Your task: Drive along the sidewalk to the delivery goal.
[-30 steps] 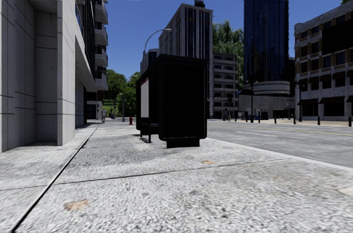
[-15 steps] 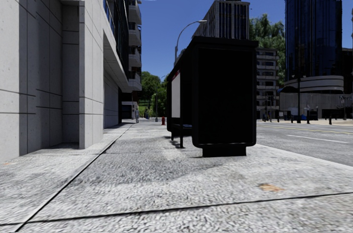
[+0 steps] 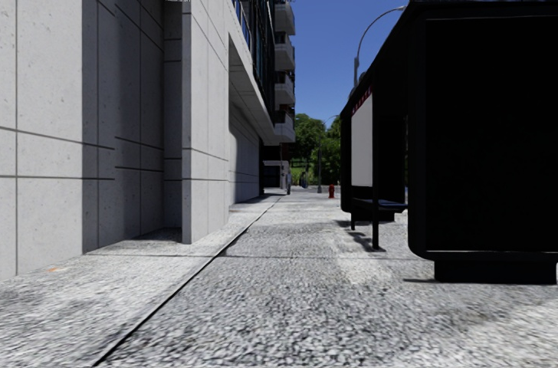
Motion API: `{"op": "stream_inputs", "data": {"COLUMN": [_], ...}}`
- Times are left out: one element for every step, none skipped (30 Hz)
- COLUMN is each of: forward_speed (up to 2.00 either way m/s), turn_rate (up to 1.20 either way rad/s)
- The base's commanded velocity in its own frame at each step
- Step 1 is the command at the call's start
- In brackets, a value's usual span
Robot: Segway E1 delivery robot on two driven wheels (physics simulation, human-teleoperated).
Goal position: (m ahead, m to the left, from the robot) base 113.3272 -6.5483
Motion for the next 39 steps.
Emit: {"op": "stream_inputs", "data": {"forward_speed": [2.00, 2.00, 2.00, 2.00, 2.00, 2.00, 2.00, 2.00, 2.00, 2.00, 2.00, 2.00, 2.00, 2.00, 2.00, 2.00, 2.00, 2.00, 2.00, 2.00, 2.00, 2.00, 2.00, 2.00, 2.00, 2.00, 2.00, 2.00, 2.00, 2.00, 2.00, 2.00, 2.00, 2.00, 2.00, 2.00, 2.00, 2.00, 2.00], "turn_rate": [0.00, 0.00, 0.00, 0.00, 0.00, 0.00, 0.00, 0.00, 0.00, 0.00, 0.00, 0.00, 0.00, 0.00, 0.00, 0.00, 0.00, 0.00, 0.00, 0.00, 0.00, 0.00, 0.00, 0.00, 0.00, 0.00, 0.00, 0.00, 0.00, 0.00, 0.00, -0.43, -0.43, -0.60, -0.73, -0.78, -0.38, -0.03, 0.00]}}
